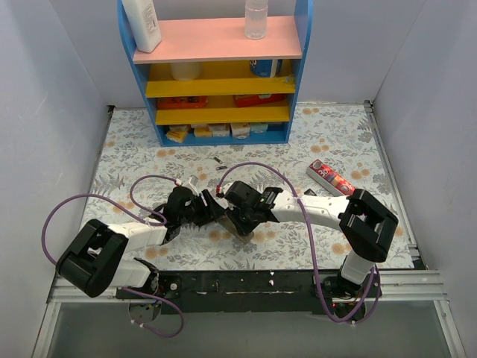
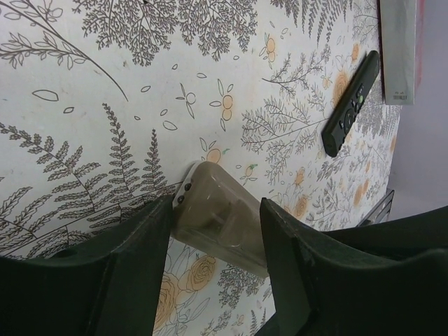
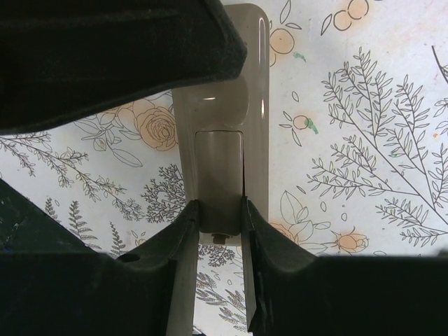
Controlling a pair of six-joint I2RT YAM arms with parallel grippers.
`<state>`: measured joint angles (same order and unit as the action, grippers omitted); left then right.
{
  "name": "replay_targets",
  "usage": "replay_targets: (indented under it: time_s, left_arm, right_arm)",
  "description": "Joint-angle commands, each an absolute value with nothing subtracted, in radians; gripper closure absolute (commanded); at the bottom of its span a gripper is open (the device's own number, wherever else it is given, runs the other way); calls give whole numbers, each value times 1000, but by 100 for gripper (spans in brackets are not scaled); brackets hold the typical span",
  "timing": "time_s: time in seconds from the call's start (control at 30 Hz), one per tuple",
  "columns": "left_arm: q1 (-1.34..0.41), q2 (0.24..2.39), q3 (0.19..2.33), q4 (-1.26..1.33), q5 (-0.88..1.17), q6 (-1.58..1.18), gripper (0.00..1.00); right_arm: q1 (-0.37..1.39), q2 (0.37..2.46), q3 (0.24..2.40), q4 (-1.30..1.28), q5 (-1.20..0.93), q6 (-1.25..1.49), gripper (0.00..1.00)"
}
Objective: Load the batteries into the remote control
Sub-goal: Load the battery cover into the remote control.
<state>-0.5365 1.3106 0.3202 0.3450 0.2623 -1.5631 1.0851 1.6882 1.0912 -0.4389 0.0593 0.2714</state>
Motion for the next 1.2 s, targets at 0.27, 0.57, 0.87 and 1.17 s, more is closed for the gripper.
replay_targets:
  time_s: [0.27,0.57,0.87,1.17]
  left_arm:
    - [-538,1241,318,316,264,-1557,42]
    - [-538,1216,333,282,245,-1549,40]
    - [-538,1184,336,253,221,-1546,33]
    - [-538,1172,347,226,201,-1534,32]
  right_arm:
    - [1086,1681,1115,-382,107,268,81]
    - [1086,1660,1111,-379,104,267,68]
    - [1086,1617,1091,-341,66,273,51]
    - [1062,1543,1013,-299,78,295,54]
